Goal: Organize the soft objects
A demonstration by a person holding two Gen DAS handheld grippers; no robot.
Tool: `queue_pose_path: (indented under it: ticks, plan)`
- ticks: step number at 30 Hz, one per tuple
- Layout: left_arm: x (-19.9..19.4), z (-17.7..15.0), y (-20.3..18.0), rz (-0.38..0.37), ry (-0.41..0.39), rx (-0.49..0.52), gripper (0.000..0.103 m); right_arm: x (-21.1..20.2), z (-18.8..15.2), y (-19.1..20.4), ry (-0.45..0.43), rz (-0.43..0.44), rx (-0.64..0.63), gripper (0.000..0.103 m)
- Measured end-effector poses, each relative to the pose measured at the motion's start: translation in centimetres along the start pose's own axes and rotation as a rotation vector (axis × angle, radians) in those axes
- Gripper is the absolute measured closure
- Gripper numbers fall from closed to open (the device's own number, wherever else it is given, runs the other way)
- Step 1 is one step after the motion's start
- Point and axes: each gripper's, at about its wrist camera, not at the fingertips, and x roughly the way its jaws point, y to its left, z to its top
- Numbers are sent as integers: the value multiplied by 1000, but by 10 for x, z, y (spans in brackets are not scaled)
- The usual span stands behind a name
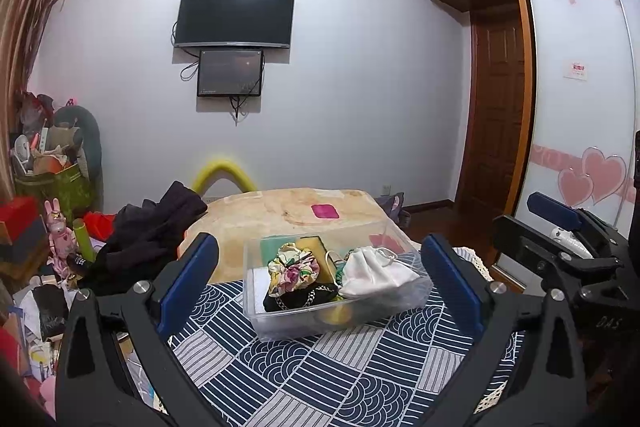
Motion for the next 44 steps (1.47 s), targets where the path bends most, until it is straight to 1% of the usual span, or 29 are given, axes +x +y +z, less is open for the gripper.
queue_pose_path:
  ticks: [15, 31, 36, 44]
  plan:
    - [-2, 0, 0, 6, -6, -10, 0, -1, -1, 3, 5, 1, -1, 0]
    - [3, -1, -2, 2, 19, 0, 0, 1, 0, 1, 8, -3, 13, 0]
    - [2, -1, -4, 7, 8, 4, 0, 1, 0, 0, 9, -8, 13, 0]
    - [6, 0, -2, 1, 23, -10, 0, 1, -1, -4, 16, -12, 24, 0]
